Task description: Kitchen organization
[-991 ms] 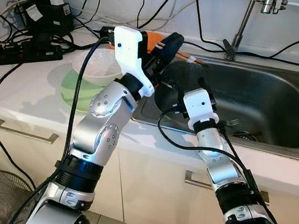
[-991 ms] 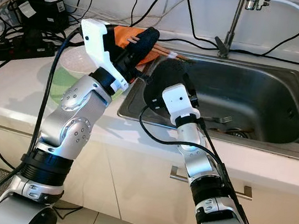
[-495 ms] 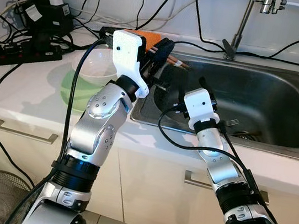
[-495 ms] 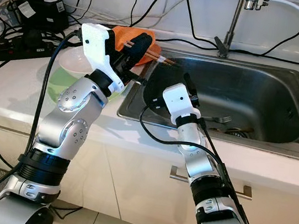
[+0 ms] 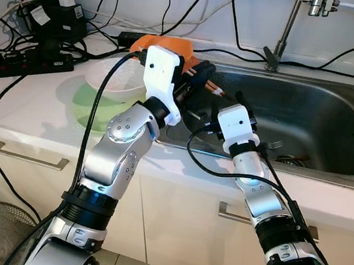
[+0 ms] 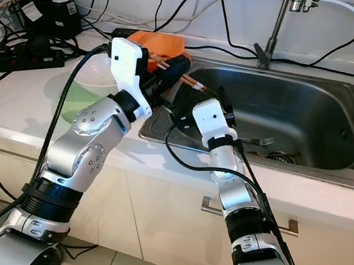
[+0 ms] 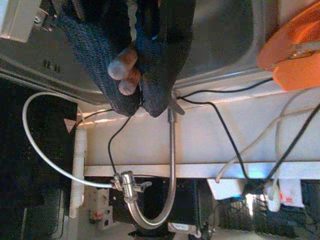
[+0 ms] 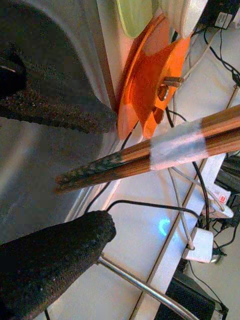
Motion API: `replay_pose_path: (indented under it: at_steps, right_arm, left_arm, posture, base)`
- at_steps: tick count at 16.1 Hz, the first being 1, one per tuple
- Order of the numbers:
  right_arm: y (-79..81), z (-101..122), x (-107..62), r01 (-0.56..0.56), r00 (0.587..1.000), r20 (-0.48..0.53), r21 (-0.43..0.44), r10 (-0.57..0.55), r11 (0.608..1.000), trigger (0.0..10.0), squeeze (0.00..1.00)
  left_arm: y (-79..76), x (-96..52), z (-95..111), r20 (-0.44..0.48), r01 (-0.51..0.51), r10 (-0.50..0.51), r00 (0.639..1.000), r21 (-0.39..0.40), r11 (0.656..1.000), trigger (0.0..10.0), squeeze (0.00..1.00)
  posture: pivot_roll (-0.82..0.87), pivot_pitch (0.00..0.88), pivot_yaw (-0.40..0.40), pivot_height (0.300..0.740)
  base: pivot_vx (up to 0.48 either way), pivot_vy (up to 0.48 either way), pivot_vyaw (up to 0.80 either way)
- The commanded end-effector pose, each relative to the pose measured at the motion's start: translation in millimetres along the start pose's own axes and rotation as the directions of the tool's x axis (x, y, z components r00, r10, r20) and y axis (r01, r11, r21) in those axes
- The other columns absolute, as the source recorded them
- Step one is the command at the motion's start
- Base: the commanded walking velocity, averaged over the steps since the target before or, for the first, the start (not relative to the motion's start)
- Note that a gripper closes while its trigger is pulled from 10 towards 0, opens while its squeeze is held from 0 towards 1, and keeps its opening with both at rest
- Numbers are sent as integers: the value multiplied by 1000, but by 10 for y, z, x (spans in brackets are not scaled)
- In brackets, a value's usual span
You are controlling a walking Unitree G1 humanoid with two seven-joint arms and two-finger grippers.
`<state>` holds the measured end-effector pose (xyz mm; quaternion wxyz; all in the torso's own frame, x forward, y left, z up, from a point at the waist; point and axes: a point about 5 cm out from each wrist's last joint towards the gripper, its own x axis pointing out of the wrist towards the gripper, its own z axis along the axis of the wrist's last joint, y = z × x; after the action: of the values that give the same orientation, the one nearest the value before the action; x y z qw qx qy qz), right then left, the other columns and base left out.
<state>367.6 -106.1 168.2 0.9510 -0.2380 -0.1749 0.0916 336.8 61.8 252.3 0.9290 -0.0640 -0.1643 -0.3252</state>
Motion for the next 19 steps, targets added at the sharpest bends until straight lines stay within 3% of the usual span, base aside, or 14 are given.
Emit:
replay_pose_path:
  at_steps: [1,15,16,19]
  right_arm:
    - [0,63,18,9,1000,30,2,-9,1000,10000,0]
    - [18,71,21,10,999,30,12,-10,1000,10000,0]
    - [12,72,19,14,999,32,12,-14,1000,0,0]
    - [9,71,13,17,999,34,15,-17,1000,0,0]
  left_arm:
    - [0,-25,-6,-7,10,-10,1000,-8,1000,10000,0]
    - [-115,-62,-73,-57,120,-121,991,-22,993,10000,0]
    - [-115,-65,-79,-62,120,-121,991,-17,993,10000,0]
    - [-103,-64,-94,-71,113,-113,991,-1,994,10000,0]
  posture:
    - [74,8,98,740]
    - [75,4,97,740]
    - [75,5,98,740]
    - [74,5,100,740]
  base:
    - [0,0,0]
    - [0,0,0]
    - [0,0,0]
    - [0,0,0]
